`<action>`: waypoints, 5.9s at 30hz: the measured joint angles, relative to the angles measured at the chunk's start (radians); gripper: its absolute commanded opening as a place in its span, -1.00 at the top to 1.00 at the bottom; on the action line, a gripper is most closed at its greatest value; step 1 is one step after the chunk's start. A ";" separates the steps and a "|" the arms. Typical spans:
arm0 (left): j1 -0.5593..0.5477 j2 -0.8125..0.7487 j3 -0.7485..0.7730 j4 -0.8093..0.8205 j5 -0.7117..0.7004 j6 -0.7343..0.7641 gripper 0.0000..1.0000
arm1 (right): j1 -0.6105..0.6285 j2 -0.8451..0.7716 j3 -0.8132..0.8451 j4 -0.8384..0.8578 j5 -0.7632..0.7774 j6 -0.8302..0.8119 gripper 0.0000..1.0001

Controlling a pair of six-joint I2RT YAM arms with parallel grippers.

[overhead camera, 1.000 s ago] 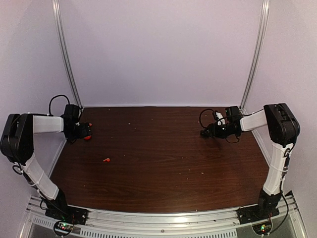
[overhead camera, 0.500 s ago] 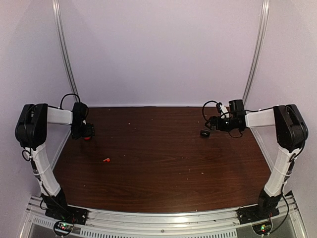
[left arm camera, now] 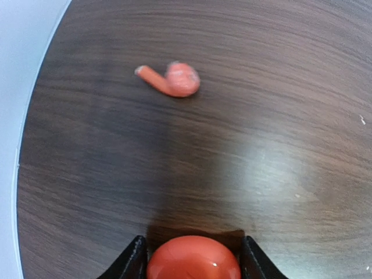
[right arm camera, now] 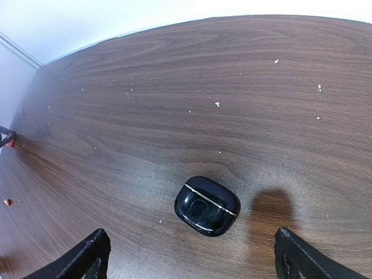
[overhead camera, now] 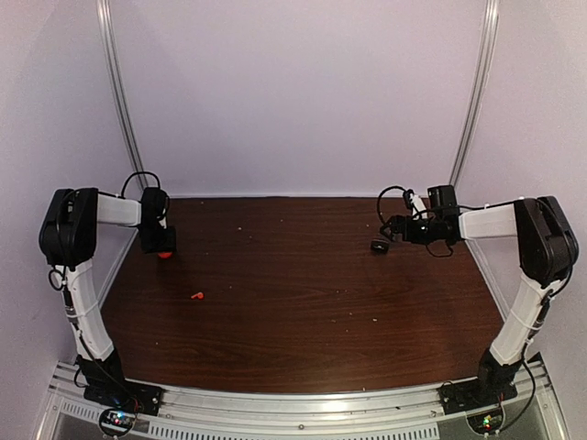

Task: Insert the wireless bluetooth earbuds into the charging case
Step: Move the charging case to the center of the board, then pick up the charging case from the center of the board, then pass from the left arm to the right

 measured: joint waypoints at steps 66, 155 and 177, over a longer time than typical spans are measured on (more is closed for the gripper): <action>-0.748 -0.428 -0.550 0.589 0.603 0.443 -0.35 | 0.427 -0.032 -0.137 0.087 -0.333 -0.019 -0.50; -1.070 -0.439 -0.321 0.771 0.085 0.819 0.31 | 0.550 -0.335 -0.411 0.792 -0.394 0.486 0.20; -1.079 -0.447 -0.326 0.778 0.045 0.798 -0.40 | 0.571 -0.307 -0.410 0.842 -0.367 0.514 0.74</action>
